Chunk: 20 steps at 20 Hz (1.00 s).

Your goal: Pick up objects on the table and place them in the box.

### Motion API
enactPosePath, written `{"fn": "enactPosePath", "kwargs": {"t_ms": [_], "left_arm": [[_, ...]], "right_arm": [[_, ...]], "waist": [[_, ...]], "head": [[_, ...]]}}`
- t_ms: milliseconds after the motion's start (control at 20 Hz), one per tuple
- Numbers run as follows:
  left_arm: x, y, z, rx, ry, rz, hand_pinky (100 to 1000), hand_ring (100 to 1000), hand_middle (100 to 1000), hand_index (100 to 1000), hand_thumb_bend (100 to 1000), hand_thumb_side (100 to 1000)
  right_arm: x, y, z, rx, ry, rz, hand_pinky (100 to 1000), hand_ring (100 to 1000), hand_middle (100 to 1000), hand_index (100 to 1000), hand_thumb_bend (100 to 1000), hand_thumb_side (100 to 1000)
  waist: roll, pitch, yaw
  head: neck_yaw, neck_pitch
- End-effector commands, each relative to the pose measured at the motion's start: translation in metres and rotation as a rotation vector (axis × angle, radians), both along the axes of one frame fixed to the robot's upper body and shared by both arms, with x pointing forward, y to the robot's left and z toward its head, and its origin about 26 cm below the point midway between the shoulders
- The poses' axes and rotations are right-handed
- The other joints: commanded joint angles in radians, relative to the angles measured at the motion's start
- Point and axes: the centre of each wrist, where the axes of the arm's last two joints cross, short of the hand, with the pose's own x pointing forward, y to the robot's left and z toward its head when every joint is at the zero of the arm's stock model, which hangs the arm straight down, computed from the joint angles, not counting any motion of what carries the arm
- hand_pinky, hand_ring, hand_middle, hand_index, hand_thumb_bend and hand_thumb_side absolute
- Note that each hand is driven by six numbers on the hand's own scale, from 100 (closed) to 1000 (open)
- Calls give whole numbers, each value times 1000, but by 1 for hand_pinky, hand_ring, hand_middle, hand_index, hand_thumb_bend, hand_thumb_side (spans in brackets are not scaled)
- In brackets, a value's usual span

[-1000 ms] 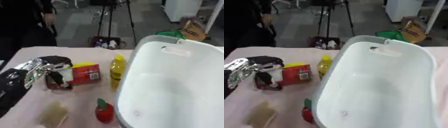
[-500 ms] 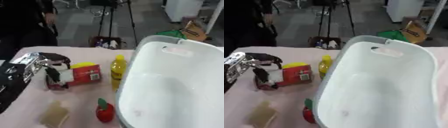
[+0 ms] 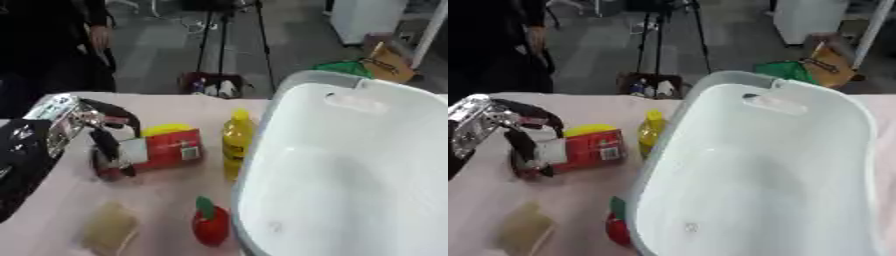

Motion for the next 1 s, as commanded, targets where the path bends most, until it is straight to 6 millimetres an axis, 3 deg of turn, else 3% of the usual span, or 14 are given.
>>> {"fn": "enactPosePath", "kwargs": {"t_ms": [50, 350, 800, 900, 950, 1000], "left_arm": [[-4, -4, 19, 5, -3, 15, 988, 957, 918, 879, 736, 577], [-11, -17, 32, -41, 48, 92, 969, 946, 898, 846, 712, 628], [-16, -26, 23, -42, 68, 154, 965, 934, 883, 823, 664, 650], [-16, -25, 21, -27, 67, 160, 959, 926, 873, 850, 647, 657], [-16, -25, 20, -22, 68, 163, 964, 927, 880, 981, 679, 643], [-16, -24, 17, -17, 74, 166, 964, 927, 880, 981, 679, 643]], "right_arm": [[-2, 0, 7, -8, -23, 1, 711, 530, 548, 691, 100, 698], [-2, -1, 7, -5, -24, 0, 712, 530, 548, 691, 100, 697], [-2, -1, 7, -4, -26, -1, 712, 530, 548, 691, 100, 698], [-2, -1, 7, -3, -26, 0, 712, 530, 548, 691, 100, 698], [-2, -1, 7, -3, -26, 0, 712, 530, 548, 691, 100, 697], [-2, -1, 7, -2, -27, 0, 712, 530, 548, 691, 100, 697]], "waist": [[-3, -20, 2], [-5, -19, 5], [-5, -16, 8], [-5, -16, 7], [-6, -15, 7], [-6, -15, 7]], "head": [[1, -4], [0, -5], [0, -7], [0, -7], [0, -7], [1, -6]]}}
